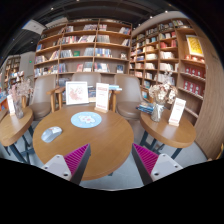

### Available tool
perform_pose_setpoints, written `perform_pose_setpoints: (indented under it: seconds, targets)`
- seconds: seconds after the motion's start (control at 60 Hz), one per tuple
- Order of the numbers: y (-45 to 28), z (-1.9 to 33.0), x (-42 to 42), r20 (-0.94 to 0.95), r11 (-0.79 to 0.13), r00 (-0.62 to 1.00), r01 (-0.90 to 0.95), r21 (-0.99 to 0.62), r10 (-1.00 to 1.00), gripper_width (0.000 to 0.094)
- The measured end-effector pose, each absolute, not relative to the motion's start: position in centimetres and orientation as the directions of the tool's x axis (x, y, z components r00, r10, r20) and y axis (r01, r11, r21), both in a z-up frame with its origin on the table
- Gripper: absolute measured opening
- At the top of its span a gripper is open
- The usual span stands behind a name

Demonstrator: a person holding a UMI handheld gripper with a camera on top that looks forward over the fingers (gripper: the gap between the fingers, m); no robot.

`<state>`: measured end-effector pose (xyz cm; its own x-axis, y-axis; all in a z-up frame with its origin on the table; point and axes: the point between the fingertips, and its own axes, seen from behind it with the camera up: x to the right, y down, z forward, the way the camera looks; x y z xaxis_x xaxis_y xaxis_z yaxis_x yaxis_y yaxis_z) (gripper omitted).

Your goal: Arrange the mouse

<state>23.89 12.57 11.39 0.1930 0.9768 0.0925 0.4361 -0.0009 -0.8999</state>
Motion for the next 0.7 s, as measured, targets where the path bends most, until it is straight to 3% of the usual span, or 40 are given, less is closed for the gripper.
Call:
perform_pose_setpoints:
  seconds: [0.7]
  targets:
    - [-13.0,7.5,21.5,0.056,0.096,-0.099,0.466,-0.880,0.994,0.0854]
